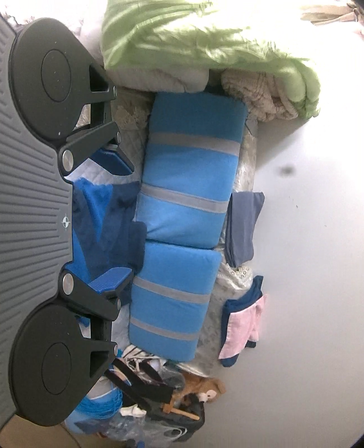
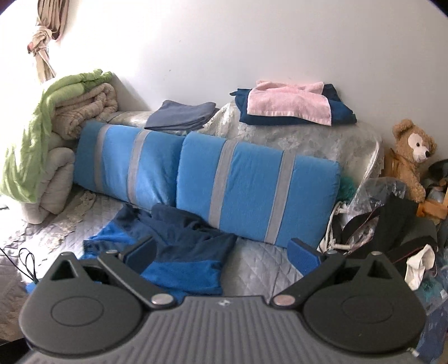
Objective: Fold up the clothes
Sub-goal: 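Pull both tools back up above the blue hoodie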
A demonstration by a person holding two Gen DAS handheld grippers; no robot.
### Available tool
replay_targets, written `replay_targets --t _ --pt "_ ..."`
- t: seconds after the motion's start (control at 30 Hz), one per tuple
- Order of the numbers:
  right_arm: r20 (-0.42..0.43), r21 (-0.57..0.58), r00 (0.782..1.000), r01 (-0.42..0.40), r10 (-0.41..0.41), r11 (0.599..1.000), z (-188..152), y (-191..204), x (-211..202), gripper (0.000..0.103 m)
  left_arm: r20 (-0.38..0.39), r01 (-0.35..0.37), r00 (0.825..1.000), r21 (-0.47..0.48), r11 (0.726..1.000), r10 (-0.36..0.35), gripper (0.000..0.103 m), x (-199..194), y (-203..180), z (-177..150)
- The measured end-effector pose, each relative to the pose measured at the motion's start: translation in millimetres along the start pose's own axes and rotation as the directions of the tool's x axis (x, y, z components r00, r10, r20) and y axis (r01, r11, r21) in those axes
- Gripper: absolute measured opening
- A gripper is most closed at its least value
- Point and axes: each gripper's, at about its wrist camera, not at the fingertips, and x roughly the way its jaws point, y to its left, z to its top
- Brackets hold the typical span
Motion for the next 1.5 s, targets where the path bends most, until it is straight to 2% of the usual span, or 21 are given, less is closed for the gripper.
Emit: replay_targets --t 0.2,0.43,0.6,0.8,1.13,1.3,1.5 --pt "-0.026 0.054 0.999 -0.045 0.047 0.997 -17 4 -31 0.103 -0.053 -0.053 0.997 -0.068 0.996 0.050 0.072 -28 13 -15" --pt "-0.085 0.061 0.994 -0.061 0.066 0.996 -64 34 -25 0.103 -0.094 -0.113 0.989 -0.025 0.993 0.110 0.072 -23 13 -63" --pt "-0.093 -0.014 0.996 0.018 -0.020 1.000 -104 68 -6 0.103 -0.120 -0.130 0.985 -0.025 0.991 0.126 0.072 -7 14 -102" --pt "-0.117 -0.070 0.992 0.035 -0.043 0.997 -138 93 21 0.103 -0.137 -0.149 0.980 -0.019 0.989 0.145 0.072 13 10 -138" --pt "-0.153 -0.122 0.976 0.135 -0.153 0.983 -176 106 70 0.103 -0.181 -0.146 0.973 -0.005 0.989 0.143 0.072 44 6 -182" --pt "-0.180 -0.095 0.975 0.115 -0.130 0.989 -185 107 88 0.103 -0.201 -0.146 0.970 -0.026 0.989 0.137 0.072 63 5 -197" --pt "-0.188 -0.076 0.979 0.064 -0.077 0.995 -191 115 103 0.103 -0.225 -0.159 0.961 0.031 0.987 0.162 0.072 87 -13 -213"
